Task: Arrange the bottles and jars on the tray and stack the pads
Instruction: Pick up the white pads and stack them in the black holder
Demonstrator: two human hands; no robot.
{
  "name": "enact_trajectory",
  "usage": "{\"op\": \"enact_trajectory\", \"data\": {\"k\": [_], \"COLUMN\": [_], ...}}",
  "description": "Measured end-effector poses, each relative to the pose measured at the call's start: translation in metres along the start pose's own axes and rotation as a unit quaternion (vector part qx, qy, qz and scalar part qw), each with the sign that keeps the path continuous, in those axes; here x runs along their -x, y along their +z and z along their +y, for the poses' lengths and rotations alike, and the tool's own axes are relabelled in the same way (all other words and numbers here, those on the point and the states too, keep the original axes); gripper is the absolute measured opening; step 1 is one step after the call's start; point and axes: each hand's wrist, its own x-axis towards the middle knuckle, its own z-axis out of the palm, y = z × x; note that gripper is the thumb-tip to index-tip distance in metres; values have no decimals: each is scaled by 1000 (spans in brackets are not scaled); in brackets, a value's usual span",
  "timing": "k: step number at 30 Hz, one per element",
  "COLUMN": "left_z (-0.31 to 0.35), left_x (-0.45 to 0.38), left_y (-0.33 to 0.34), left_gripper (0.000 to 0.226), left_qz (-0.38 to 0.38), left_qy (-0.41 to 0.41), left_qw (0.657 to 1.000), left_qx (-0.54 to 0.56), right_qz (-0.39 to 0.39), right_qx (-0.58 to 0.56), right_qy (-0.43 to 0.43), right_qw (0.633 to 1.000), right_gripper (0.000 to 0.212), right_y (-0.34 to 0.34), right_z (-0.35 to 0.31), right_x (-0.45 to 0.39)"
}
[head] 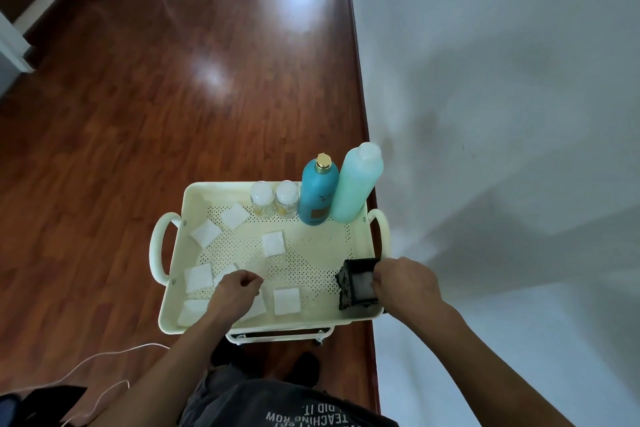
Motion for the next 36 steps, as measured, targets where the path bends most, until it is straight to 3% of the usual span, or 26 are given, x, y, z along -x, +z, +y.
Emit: {"op": "enact_trajectory", "data": {"k": [5, 9, 18, 23, 27, 31, 36], "left_z": [-4, -5, -16, -15, -12, -7, -9], "left_x": [-3, -5, -14, -14, -18, -22, -23], "left_y": [-4, -6, -20, -21, -19, -16, -13], "left_gripper": [11, 11, 11, 18, 22, 20, 21], "left_qz": [4, 5, 17, 9, -3, -16, -24], "left_qy": [-2, 1, 9, 53, 84, 106, 138], "left_qw": [1000, 999, 992, 966, 934, 905, 876], "left_qx": [-20, -49, -122, -254, -347, -412, -461], "right_qz": [-112, -155, -85, -58, -114, -170, -177], "right_qx": [39, 40, -97, -169, -191, -219, -254], "right_qy": [-37, -46, -88, -130, -145, -99, -13], "right_qw": [992, 986, 988, 975, 964, 956, 951], "right_gripper": [27, 38, 31, 25, 27, 33, 26], "right_y": [0, 1, -33, -32, -2, 38, 78], "right_z": [1, -1, -1, -47, -88, -112, -125], "right_x": [-1, -8, -12, -11, -21, -35, -45]}}
